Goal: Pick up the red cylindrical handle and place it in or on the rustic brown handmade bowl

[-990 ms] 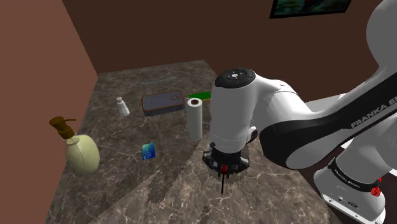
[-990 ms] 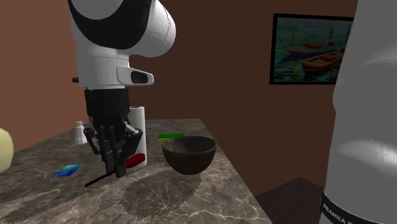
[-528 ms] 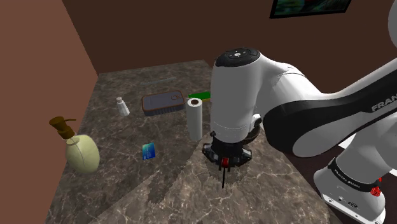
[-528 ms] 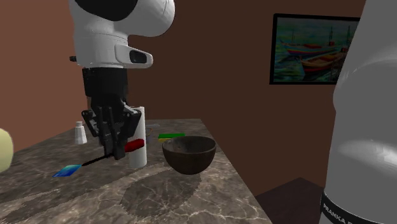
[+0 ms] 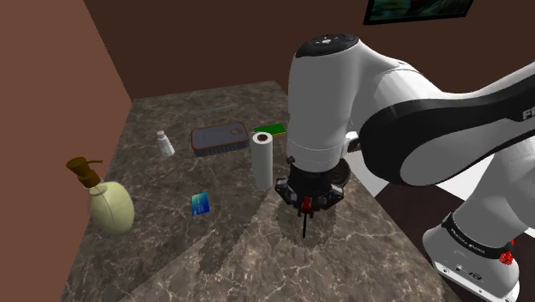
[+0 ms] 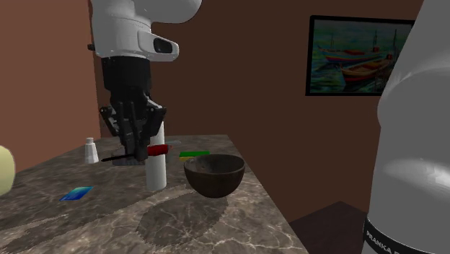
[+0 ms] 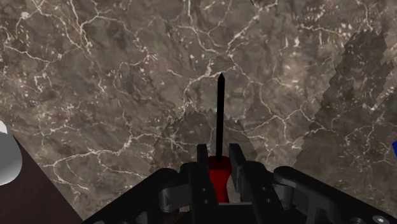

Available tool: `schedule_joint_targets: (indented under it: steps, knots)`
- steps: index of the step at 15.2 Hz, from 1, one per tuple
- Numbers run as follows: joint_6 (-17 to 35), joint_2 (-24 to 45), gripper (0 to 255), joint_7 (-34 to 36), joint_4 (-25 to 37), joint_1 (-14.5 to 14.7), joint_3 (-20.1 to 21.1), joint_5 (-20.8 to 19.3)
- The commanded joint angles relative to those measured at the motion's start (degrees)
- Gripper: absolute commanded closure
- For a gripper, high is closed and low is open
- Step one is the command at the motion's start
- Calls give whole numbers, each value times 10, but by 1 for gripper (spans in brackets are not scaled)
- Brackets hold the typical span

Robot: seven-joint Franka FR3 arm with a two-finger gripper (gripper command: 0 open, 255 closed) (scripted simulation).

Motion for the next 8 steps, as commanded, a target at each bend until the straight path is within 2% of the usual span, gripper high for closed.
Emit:
schedule_joint_targets:
  steps: [1,8]
  knots:
    - [-6,-23,255,-33,-17,-7,-21,7]
    - [-11,-70,255,-144,-63,-41,-98,2]
